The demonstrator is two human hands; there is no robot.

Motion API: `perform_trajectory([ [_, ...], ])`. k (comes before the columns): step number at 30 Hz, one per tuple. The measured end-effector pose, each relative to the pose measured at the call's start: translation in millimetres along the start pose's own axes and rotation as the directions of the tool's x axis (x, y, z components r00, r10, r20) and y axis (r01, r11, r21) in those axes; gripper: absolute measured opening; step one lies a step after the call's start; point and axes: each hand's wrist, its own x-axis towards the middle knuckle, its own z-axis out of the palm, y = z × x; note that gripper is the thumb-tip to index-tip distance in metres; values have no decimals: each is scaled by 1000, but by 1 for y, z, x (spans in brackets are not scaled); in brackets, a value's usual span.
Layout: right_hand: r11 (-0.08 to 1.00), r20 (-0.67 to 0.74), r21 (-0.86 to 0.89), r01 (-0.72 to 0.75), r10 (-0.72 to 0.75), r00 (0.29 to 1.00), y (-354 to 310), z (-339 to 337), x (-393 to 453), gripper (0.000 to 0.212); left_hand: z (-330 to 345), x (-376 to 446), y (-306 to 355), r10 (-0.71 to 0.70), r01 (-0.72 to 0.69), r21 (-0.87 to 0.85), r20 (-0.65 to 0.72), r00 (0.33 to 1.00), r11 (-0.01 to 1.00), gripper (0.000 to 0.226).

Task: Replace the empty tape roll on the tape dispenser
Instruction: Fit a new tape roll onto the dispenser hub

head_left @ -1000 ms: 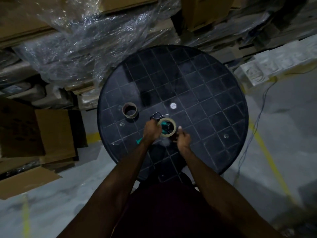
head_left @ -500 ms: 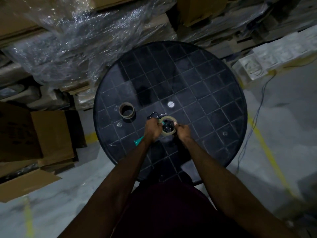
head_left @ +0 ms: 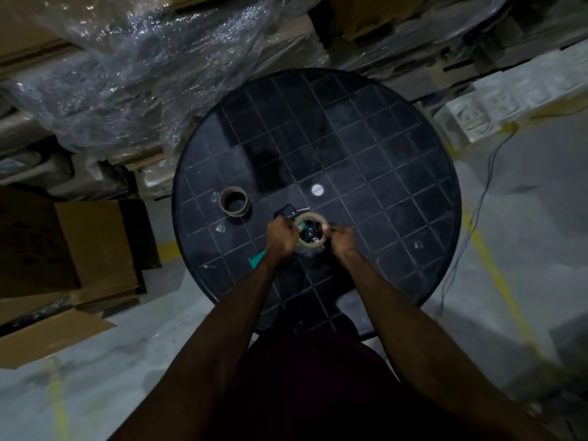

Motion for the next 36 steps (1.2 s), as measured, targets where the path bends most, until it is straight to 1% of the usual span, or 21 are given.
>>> perform_trajectory([
  [2,1000,17,3,5,-5,1000,0,-1,0,22,1,-2,-2,22,-22,8,-12,1000,1000,24],
  [6,1000,27,21,21,-21,999,-2,-1,-5,7,4,-6,-8,84,-82,31,-37,996,996,26],
  [8,1000,24,0,30,-30,999,-1,-2,-7,9,7,-6,-9,84,-82,50,-32,996,995,28],
  [12,998,-2,-47,50,-50,999,7,-5,-10,21,14,-6,-12,62,-62,67,-3,998,996,30],
  [17,999,-7,-20,32,-32,999,6,-1,-11,23,16,-5,-15,70,-69,55,-15,997,996,30],
  [20,1000,10,6,-29,29,1000,-2,2,-6,20,14,-2,-15,46,-46,14,-31,998,999,31],
  [23,993,49,84,-81,78,996,-10,3,-10,16,16,-4,-14,35,-36,-26,-60,998,999,27],
  [25,990,57,115,-77,71,996,-9,3,-11,15,15,-5,-12,-17,10,-92,-77,997,996,24],
  [27,988,61,136,-70,62,996,-5,4,-9,14,13,-5,-11,-11,-3,-135,-104,994,991,22],
  [32,987,50,142,-73,67,997,-7,3,-10,16,12,-2,-8,16,-30,-140,-96,995,990,20],
  [36,984,44,152,-91,85,995,-3,4,-12,13,14,-6,-11,-30,14,-162,-93,995,987,17],
])
